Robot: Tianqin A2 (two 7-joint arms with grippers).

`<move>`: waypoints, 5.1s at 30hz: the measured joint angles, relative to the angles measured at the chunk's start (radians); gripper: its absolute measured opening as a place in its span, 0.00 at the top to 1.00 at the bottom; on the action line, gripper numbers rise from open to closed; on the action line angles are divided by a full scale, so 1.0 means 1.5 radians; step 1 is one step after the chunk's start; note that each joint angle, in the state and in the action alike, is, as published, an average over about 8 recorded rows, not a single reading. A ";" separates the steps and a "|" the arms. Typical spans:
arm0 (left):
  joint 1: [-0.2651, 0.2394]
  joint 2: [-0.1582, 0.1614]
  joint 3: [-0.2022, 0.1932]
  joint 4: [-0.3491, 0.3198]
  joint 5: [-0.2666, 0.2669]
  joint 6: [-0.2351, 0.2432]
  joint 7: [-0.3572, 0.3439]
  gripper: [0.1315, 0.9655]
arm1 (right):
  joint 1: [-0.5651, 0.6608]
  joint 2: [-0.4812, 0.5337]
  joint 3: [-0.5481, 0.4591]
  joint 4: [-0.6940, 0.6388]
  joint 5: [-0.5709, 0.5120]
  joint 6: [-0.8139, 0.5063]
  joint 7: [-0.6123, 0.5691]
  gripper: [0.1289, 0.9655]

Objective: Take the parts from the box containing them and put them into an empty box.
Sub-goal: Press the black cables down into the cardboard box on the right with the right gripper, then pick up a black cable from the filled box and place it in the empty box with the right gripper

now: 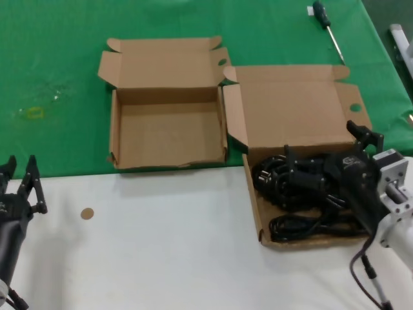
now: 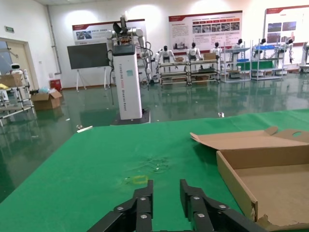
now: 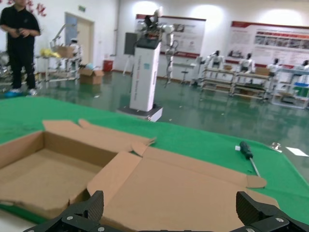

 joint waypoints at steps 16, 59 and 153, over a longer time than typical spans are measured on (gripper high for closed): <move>0.000 0.000 0.000 0.000 0.000 0.000 0.000 0.95 | 0.042 0.190 -0.032 0.000 -0.006 -0.185 0.003 0.00; 0.000 0.000 0.000 0.000 0.000 0.000 0.000 0.98 | 0.308 0.287 -0.106 -0.226 -0.096 -0.578 -0.381 0.03; 0.000 0.000 0.000 0.000 0.000 0.000 0.000 0.98 | 0.447 0.146 -0.162 -0.194 -0.175 -0.507 -0.274 0.95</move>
